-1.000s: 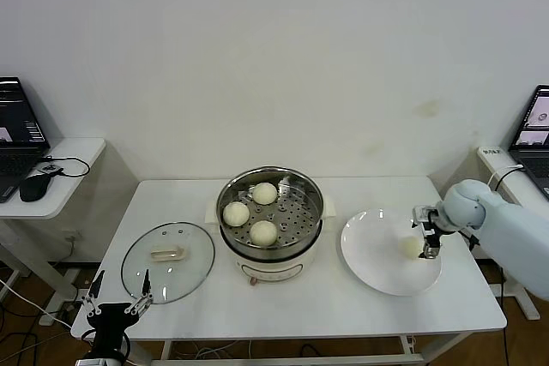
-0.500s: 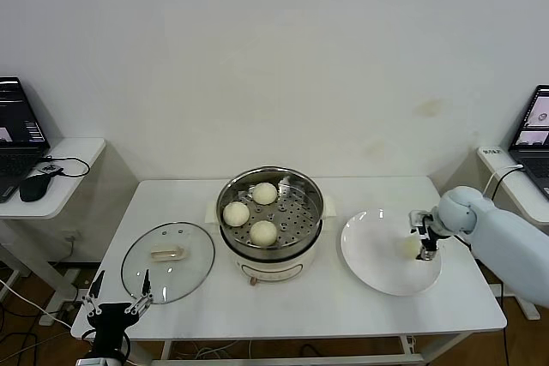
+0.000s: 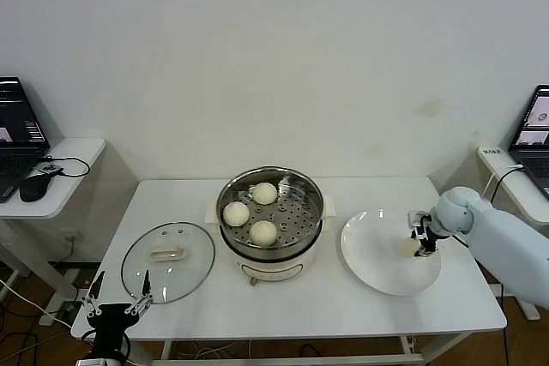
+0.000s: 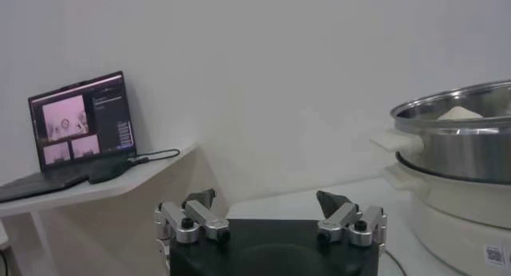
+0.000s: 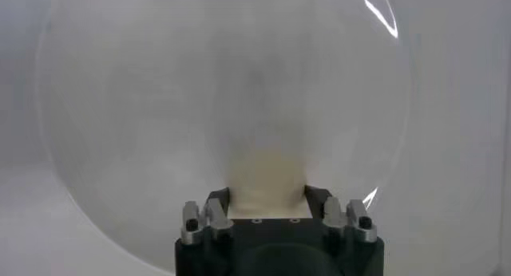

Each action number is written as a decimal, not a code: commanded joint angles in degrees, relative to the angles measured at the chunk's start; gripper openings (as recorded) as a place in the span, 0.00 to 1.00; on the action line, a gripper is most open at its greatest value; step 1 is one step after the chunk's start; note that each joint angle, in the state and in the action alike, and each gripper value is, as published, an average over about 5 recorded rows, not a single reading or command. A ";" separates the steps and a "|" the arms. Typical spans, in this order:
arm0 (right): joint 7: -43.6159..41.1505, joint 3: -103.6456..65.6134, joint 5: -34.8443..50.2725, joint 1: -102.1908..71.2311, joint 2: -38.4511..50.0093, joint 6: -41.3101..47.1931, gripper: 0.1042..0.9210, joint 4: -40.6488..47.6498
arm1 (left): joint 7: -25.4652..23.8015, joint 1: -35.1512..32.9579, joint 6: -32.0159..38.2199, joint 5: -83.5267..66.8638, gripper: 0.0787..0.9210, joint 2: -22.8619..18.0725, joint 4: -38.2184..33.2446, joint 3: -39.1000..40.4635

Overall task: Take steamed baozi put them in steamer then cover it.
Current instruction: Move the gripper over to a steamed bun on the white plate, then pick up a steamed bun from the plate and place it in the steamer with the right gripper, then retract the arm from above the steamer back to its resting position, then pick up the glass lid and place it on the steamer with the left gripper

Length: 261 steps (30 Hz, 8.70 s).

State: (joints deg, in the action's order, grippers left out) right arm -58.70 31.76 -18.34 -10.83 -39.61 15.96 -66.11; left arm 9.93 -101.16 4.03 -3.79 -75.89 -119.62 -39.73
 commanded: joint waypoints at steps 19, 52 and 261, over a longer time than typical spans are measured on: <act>1.08 27.86 27.86 41.00 -0.41 10.17 0.45 -17.84 | -0.03 0.54 -0.03 -0.08 0.88 0.34 -0.77 0.60; 10.90 33.87 39.78 33.28 -27.58 20.85 0.52 -6.59 | 0.09 1.24 0.01 -1.06 0.88 -0.30 -0.54 -0.65; 51.46 -81.47 9.05 -79.43 -44.11 -33.88 0.88 -36.09 | -24.30 50.61 -26.17 77.17 0.08 10.15 12.10 33.90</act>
State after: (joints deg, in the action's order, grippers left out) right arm -9.20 -50.22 -1.51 -91.58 -82.87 -18.24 -103.18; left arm -6.95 -61.41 -16.75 61.37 -58.85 -109.07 -17.84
